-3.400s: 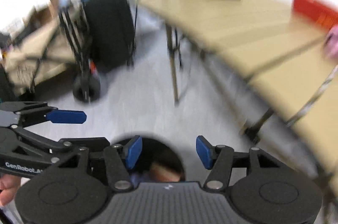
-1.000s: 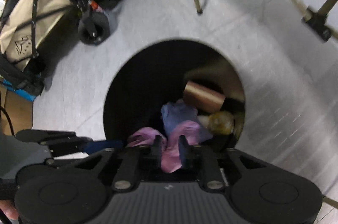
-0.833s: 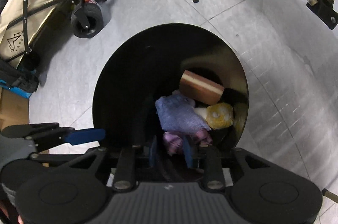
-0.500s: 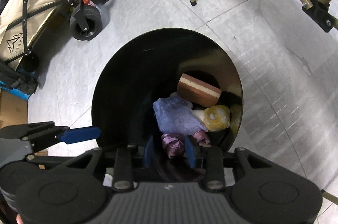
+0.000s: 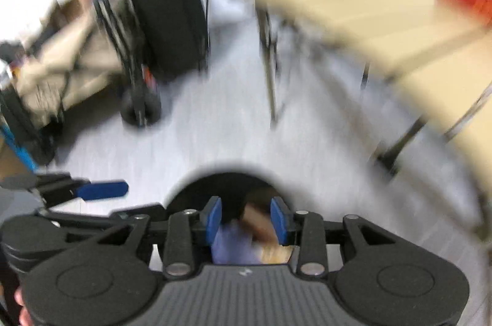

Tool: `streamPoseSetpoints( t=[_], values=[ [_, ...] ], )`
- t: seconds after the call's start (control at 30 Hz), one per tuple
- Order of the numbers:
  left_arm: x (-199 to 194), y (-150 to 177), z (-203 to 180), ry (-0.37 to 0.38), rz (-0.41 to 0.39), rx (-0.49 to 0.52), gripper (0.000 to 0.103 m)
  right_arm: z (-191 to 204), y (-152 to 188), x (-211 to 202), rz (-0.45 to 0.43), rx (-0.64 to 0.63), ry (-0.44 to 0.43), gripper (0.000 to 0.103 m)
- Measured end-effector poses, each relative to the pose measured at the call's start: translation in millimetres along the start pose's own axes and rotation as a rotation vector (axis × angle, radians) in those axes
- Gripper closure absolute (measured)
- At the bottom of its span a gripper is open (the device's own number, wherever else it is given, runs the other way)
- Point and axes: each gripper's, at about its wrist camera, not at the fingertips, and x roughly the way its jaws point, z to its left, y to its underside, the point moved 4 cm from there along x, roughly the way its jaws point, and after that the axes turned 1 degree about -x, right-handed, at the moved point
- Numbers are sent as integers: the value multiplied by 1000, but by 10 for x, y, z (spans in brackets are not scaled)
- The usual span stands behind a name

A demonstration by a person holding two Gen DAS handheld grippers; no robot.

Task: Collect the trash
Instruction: 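Grasp the white tissue with the left tool while the right tool grasps the white foam wedge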

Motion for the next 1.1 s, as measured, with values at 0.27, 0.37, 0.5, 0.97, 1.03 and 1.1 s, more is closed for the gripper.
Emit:
streamPoseSetpoints(
  t=[0.27,0.37,0.5,0.97,1.03,1.1],
  values=[
    [-704,-427,-1248,196,-366,148,10,-1108,-3,-1820,-483,262,206,40],
    [-622,-499,-1725,266,-363,185,9,-1652,174,-2233,-545,359,292,36],
    [-394,-754,-2307,339,-341,207,8,-2386,204,-2432,-513,412,416,34],
    [1515,-2110,-3413,284,-221,323,27,-4201,-368,-1206,-253,504,446,46],
    [1780,-2213,-3511,258,-186,318,27,-4291,-416,-1018,-218,493,448,48],
    [1979,-2277,-3558,248,-141,297,32,-4348,-421,-880,-193,502,474,50]
  ],
)
